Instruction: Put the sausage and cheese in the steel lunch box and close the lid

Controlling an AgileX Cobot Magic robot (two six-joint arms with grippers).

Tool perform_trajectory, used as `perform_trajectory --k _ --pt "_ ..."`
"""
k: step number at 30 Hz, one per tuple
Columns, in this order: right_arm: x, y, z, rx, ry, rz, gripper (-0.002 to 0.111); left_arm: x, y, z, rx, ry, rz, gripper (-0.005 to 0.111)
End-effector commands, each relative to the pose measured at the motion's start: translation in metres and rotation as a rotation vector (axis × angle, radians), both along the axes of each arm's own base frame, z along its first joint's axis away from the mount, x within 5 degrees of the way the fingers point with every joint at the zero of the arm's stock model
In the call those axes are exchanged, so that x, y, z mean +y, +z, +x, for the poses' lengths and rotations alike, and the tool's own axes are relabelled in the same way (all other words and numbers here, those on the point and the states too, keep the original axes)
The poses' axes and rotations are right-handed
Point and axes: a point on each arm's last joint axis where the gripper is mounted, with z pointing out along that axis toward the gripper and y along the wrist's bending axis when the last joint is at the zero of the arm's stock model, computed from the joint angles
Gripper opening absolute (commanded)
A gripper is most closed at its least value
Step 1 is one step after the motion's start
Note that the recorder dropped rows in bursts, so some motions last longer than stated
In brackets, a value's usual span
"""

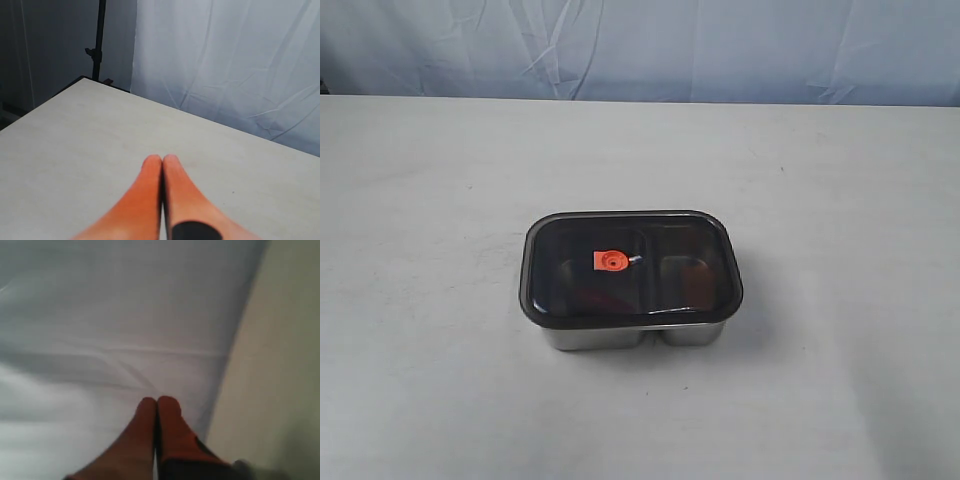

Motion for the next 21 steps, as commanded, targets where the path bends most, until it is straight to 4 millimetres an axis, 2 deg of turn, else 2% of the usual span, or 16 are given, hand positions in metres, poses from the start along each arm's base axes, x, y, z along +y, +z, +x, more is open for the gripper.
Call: perform_trajectory --k 1,21 --pt "-0.0121 -0.0217 -0.002 0.215 -0.145 -0.051 -0.001 0.0002 -0.0011 -0.0012 -0.004 0.002 -0.003 0.0" --pt "-0.0116 -0.0206 -0.0017 0.201 -0.136 -0.062 -0.001 0.0002 -0.0011 -0.0012 -0.004 0.002 -0.003 0.0"
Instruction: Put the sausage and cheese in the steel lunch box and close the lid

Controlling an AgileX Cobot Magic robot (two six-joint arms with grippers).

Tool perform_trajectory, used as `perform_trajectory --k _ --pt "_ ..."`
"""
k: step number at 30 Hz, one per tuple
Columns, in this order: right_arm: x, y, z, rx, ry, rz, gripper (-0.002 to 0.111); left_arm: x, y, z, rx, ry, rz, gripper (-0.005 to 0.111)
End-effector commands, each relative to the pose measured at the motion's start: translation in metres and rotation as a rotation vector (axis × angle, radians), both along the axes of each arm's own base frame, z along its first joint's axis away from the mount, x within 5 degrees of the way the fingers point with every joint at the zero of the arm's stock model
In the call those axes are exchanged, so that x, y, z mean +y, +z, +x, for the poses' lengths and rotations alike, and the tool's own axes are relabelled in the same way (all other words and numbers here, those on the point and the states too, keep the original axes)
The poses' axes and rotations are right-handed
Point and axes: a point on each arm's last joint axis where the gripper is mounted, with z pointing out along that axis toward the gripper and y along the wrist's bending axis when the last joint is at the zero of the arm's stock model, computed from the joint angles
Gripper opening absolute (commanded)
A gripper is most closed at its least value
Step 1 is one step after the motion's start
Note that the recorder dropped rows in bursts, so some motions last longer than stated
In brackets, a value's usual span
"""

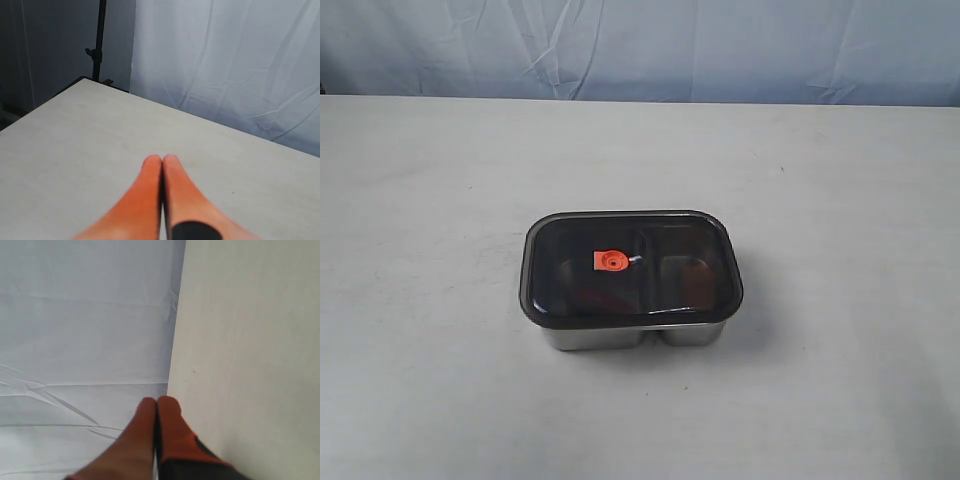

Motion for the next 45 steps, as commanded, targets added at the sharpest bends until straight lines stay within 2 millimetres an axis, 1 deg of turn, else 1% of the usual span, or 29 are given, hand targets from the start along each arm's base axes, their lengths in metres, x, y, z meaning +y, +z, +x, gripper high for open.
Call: perform_trajectory --k 1,5,12,18,23,27,31,39,45 --pt "0.0 0.0 0.0 -0.013 0.001 -0.019 -0.001 0.0 -0.001 -0.001 -0.004 0.002 -0.003 0.0" --pt "0.0 0.0 0.0 -0.013 0.001 -0.019 -0.001 0.001 0.002 -0.011 -0.058 0.0 -0.009 0.0" --pt "0.0 0.0 0.0 -0.013 0.001 -0.019 -0.001 0.004 0.011 -0.035 -0.189 0.0 -0.02 0.0" --pt "0.0 0.0 0.0 -0.013 0.001 -0.019 -0.001 0.005 0.012 -0.05 -0.262 -0.001 -0.029 0.0" --pt "0.0 0.0 0.0 -0.013 0.001 -0.017 -0.001 0.005 -0.007 -0.051 -0.243 -0.002 -0.027 0.0" --pt "0.0 0.0 0.0 -0.013 0.001 -0.02 -0.001 0.005 -0.026 -0.047 -0.196 -0.001 -0.023 0.0" --pt "0.0 0.0 0.0 -0.013 0.001 -0.02 -0.001 0.004 -0.039 -0.044 -0.158 -0.001 -0.019 0.0" --pt "0.0 0.0 0.0 -0.013 0.001 -0.02 -0.001 0.004 -0.05 -0.042 -0.13 -0.001 -0.014 0.0" --pt "0.0 0.0 0.0 -0.013 0.001 -0.02 -0.001 0.005 -0.048 -0.046 -0.162 0.001 -0.016 0.0"
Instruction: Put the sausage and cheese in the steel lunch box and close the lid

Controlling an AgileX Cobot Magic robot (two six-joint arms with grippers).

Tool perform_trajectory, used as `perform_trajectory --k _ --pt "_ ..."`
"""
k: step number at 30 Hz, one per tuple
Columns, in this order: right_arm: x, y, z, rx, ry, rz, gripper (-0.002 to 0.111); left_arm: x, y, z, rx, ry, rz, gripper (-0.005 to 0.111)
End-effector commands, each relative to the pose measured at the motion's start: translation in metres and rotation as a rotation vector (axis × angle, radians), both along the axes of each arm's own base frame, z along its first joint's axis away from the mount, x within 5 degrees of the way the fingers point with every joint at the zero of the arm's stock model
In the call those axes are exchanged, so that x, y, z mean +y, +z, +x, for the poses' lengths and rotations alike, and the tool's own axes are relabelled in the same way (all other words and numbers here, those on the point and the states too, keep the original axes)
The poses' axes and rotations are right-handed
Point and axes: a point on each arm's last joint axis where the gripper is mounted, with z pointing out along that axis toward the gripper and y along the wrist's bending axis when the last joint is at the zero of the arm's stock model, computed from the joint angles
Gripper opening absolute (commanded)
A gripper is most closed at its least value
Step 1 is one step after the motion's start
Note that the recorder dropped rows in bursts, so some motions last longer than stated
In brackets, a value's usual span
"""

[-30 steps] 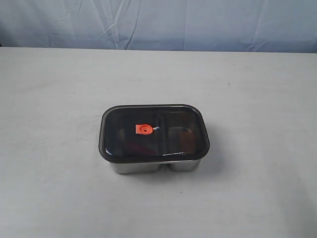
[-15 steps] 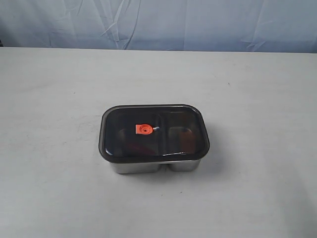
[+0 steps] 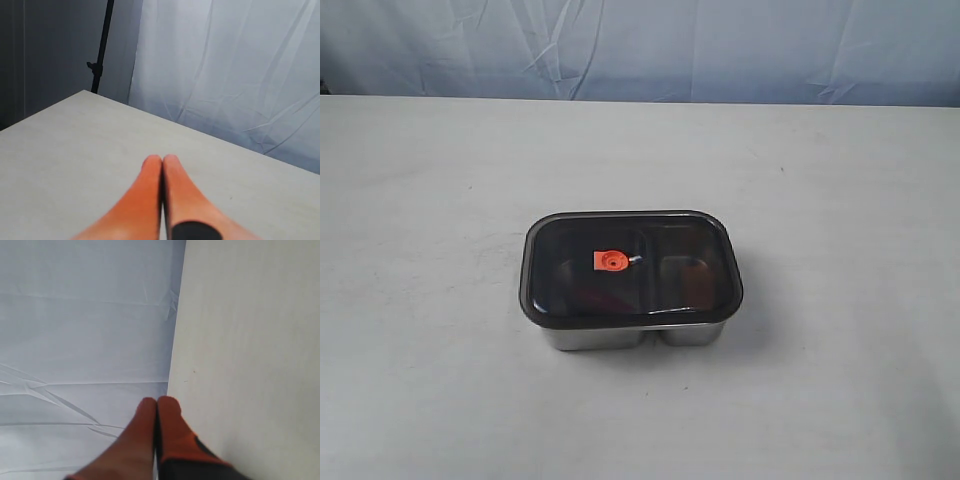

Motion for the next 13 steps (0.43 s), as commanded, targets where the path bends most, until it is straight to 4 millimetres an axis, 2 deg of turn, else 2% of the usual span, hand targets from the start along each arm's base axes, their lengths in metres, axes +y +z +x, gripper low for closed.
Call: perform_trajectory --k 1,13 --pt "-0.0004 0.0005 -0.0003 -0.013 0.001 -0.02 -0.001 0.0003 -0.0004 -0.003 -0.022 0.0 0.0 0.0" --pt "-0.0004 0.0005 -0.0003 -0.013 0.001 -0.02 -0.001 0.0004 -0.0001 -0.0041 -0.031 0.0 -0.001 0.0"
